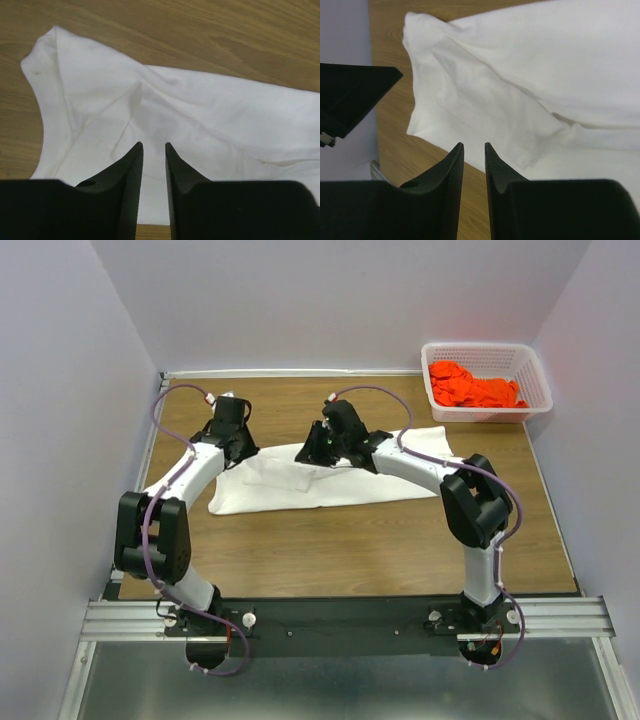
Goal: Fold and stack the t-shirts
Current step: Fold the tshirt
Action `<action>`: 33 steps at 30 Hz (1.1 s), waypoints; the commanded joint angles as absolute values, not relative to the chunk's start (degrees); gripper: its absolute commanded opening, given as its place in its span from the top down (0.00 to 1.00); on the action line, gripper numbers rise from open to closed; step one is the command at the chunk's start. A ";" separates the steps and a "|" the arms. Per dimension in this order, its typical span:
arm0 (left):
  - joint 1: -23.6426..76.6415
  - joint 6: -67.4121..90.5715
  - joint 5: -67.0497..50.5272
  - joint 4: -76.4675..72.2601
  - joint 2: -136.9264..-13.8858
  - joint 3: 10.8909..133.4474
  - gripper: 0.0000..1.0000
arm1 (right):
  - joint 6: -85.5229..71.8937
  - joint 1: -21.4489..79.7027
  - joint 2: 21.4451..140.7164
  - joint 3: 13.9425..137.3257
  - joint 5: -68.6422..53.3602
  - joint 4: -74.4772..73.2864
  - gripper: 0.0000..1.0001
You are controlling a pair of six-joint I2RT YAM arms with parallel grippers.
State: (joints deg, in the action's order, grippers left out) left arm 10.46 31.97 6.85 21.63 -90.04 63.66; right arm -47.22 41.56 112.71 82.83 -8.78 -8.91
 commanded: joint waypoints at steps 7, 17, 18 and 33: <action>11.60 33.49 6.15 15.56 -101.15 61.96 0.78 | -45.53 39.38 122.08 83.15 -13.71 -3.69 0.72; 9.84 31.91 10.10 17.14 -106.00 66.00 0.70 | -38.08 33.84 116.57 77.44 -9.94 -3.25 0.71; 9.93 31.21 10.46 17.49 -104.52 66.35 0.66 | -37.01 33.58 115.41 77.00 -9.15 -3.43 0.69; 10.20 33.84 13.71 21.54 -86.04 51.70 0.40 | -23.12 28.39 100.46 63.55 7.90 -16.35 0.49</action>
State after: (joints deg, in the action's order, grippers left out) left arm 10.46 32.18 13.10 19.86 -85.62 56.88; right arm -25.85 30.13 100.88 66.94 1.43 -11.18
